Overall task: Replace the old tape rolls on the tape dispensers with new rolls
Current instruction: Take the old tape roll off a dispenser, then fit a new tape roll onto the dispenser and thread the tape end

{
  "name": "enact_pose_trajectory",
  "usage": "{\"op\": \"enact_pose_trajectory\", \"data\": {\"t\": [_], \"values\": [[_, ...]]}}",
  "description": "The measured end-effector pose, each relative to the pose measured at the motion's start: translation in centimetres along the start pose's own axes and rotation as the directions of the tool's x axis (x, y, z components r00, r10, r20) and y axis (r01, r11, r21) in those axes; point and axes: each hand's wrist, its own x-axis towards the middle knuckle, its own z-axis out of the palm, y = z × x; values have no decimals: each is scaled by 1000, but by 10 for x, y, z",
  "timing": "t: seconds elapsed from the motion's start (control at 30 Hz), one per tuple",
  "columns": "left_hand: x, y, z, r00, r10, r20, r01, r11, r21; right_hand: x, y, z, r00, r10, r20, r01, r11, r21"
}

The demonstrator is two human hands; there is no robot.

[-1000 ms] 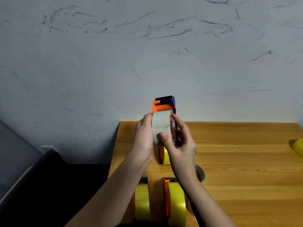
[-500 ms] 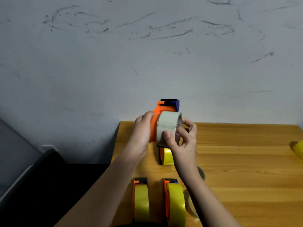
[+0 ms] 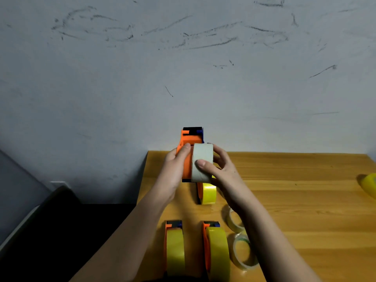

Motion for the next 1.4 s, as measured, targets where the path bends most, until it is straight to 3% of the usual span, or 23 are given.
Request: {"op": "enact_pose_trajectory", "data": {"t": [0.17,0.27,0.33,0.47,0.53,0.73,0.87,1.0,1.23,1.4], "values": [[8,-14,-2,994,-26,-104,22,999,-41,3,11,0,998,46,-52,-44,998,51],[29,-22,-39,960,-82,-268,19,974,-227,0,11,-41,951,123,-284,-51,968,248],[35,-25,-56,965,-73,-253,17,977,-214,-1,9,-69,925,126,-359,-71,984,163],[26,-26,-32,987,-158,-40,154,984,-91,9,17,-72,958,134,-253,-162,982,-97],[26,-29,-25,974,-227,14,227,969,-97,13,22,-75,955,127,-269,-174,971,-162],[35,-45,-21,948,-317,-10,316,947,-65,25,46,-107,917,178,-358,-290,913,-288],[40,-56,-12,951,-308,-14,309,951,20,45,65,-121,888,201,-413,-393,799,-456],[55,-71,-10,959,-274,-65,279,955,95,73,81,-129,868,118,-482,-431,663,-612],[80,-86,-9,958,-257,-125,276,944,181,129,106,-133,893,129,-432,-436,487,-756],[101,-99,-8,952,-265,-153,290,940,181,163,122,-135,904,131,-407,-420,444,-791]]}}
